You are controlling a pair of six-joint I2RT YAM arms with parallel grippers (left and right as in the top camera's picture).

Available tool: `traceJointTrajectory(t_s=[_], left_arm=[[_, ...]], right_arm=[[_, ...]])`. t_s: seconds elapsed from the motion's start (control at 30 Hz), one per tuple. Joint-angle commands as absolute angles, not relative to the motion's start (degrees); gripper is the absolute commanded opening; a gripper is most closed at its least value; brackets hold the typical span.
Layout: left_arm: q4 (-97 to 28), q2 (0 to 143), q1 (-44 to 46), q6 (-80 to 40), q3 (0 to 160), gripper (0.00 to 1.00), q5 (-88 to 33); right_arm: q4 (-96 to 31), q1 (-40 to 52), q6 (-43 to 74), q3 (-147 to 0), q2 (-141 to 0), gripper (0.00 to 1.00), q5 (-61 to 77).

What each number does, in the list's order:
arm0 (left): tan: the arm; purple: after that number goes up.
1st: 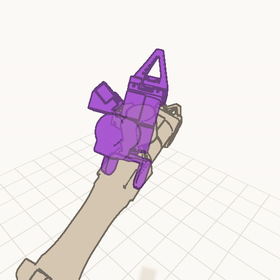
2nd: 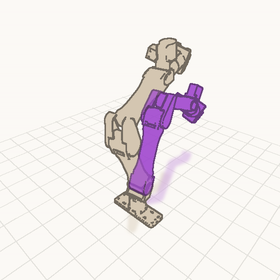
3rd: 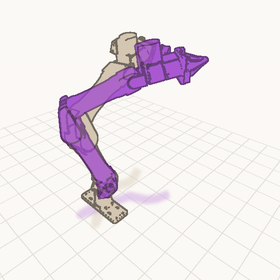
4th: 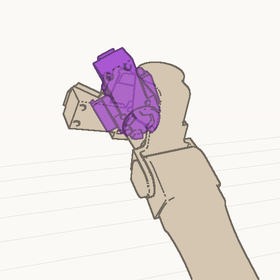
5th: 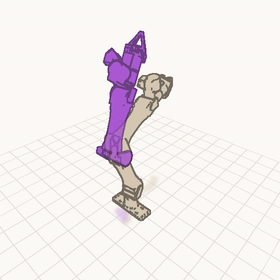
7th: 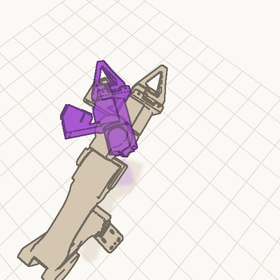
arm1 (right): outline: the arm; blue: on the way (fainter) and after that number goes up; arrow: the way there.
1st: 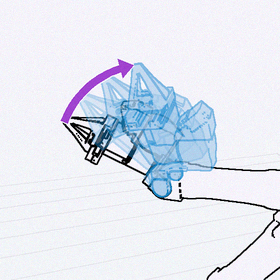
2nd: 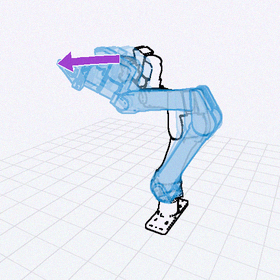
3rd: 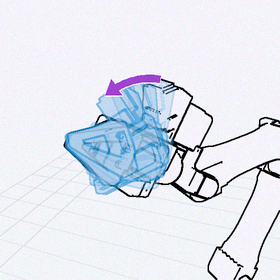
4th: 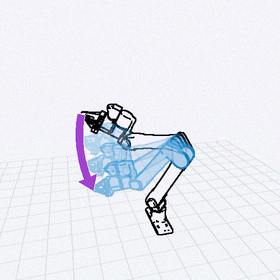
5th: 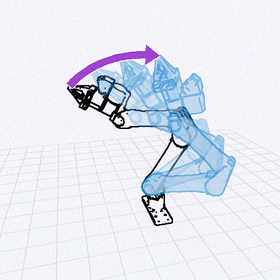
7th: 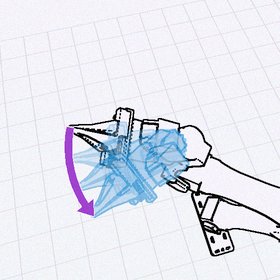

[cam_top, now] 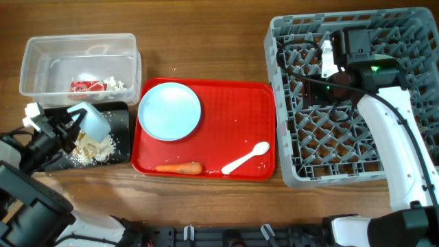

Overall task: Sort waste into correct bins and load items into the dishwasher rack
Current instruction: 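Grasp the light-blue bowl of rice with the left gripper, then tip the rice and peanuts onto the black tray with the left gripper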

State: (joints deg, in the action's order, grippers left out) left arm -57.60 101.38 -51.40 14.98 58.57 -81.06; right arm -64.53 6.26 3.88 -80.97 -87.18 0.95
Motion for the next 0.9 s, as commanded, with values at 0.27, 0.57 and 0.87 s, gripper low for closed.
traceJointTrajectory(t_s=[0.27,0.57,0.87], left_arm=[[-53.6,102.0,-51.7,8.9,58.2,0.04,-85.0],[-60.8,99.5,-47.9,17.0,58.2,0.04,-82.3],[-42.6,87.5,-6.3,-1.2,60.3,0.04,-52.2]], right_arm=[[-64.6,6.2,4.5,-80.9,-86.3,0.68,0.0],[-64.8,6.1,4.5,-80.9,-86.3,0.68,0.0],[-66.3,6.1,9.7,-80.9,-86.3,0.69,-4.7]])
